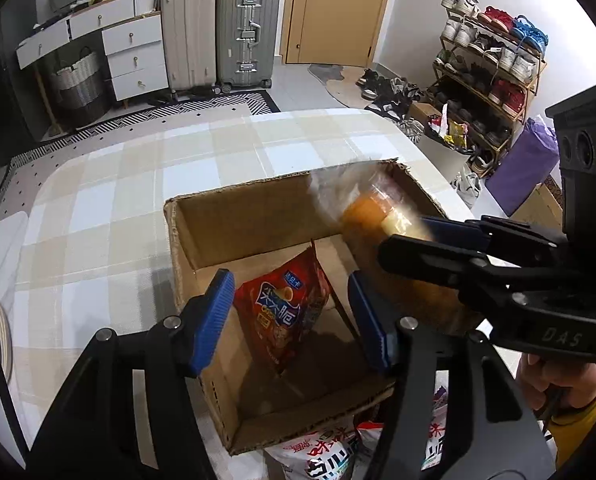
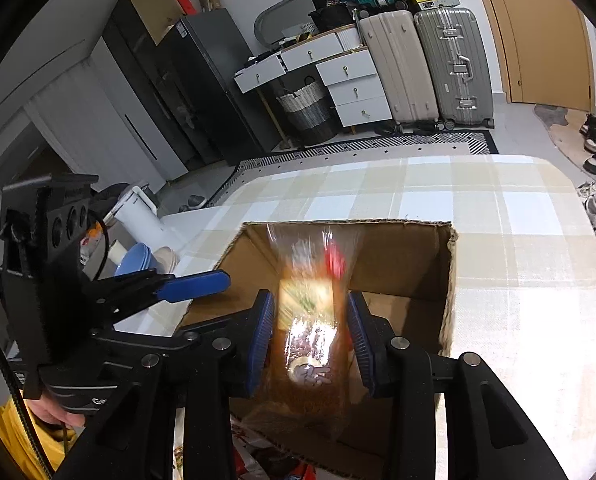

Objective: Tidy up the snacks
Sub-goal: 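Open both grippers to drop the snacks into the box and withdraw, then move both tools back toward the remaining snack pile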

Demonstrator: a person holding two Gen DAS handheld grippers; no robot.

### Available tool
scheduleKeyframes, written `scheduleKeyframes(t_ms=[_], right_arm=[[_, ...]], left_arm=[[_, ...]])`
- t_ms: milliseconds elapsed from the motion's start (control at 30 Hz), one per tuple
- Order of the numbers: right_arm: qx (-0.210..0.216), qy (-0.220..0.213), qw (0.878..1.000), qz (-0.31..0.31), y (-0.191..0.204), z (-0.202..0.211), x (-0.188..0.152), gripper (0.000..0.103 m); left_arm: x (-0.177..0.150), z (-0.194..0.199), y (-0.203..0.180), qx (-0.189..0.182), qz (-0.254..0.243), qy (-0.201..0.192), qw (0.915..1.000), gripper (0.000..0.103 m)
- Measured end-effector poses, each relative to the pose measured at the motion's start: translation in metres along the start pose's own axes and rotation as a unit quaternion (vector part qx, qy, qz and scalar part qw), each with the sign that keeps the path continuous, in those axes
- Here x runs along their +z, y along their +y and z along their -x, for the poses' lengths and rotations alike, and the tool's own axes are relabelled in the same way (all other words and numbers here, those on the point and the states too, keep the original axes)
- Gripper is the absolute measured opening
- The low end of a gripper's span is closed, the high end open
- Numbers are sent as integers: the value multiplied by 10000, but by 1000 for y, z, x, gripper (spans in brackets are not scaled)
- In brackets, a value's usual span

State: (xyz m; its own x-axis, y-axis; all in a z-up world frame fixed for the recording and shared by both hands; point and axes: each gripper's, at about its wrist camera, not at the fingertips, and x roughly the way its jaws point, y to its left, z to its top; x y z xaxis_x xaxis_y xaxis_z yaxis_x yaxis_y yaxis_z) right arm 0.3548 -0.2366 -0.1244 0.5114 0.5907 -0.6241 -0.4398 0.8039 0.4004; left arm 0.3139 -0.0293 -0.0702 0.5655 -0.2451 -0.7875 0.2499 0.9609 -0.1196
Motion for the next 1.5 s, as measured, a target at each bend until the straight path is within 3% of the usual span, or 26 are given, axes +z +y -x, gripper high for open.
scheduleKeyframes(t_ms=[133, 267, 533, 1033, 1200, 1267, 1333, 1433, 1500], right_arm=[[-127, -58, 9997, 182, 8, 8, 2, 38], [-14, -290, 9994, 168, 13, 27, 4, 39], [16, -613, 9976, 310, 40, 72, 1, 43], [249, -1458, 9870, 631, 114, 188, -32, 51], [420, -1798, 9814, 527, 132, 226, -54, 66], [465, -1931, 9787, 524, 142, 238, -64, 74], [413, -2037, 9763, 599, 154, 249, -73, 75], [200, -2217, 9721, 736, 168, 262, -89, 91], [29, -2382, 9675, 851, 177, 271, -106, 97]], left_arm=[[-3, 9, 1, 49, 36, -45, 10000, 60], [-9, 22, -1, 48, 23, -128, 9999, 71], [-24, 61, -11, 12, -7, -344, 9994, 75], [-59, 206, -43, 133, 30, -1194, 9928, 84], [-81, 255, -59, 161, -44, -1460, 9891, 89], [-94, 273, -64, 151, -29, -1623, 9866, 103], [-108, 294, -69, 143, 10, -1832, 9830, 103], [-127, 314, -75, 180, 21, -1992, 9798, 103], [-144, 333, -79, 259, -4, -2197, 9752, 103]])
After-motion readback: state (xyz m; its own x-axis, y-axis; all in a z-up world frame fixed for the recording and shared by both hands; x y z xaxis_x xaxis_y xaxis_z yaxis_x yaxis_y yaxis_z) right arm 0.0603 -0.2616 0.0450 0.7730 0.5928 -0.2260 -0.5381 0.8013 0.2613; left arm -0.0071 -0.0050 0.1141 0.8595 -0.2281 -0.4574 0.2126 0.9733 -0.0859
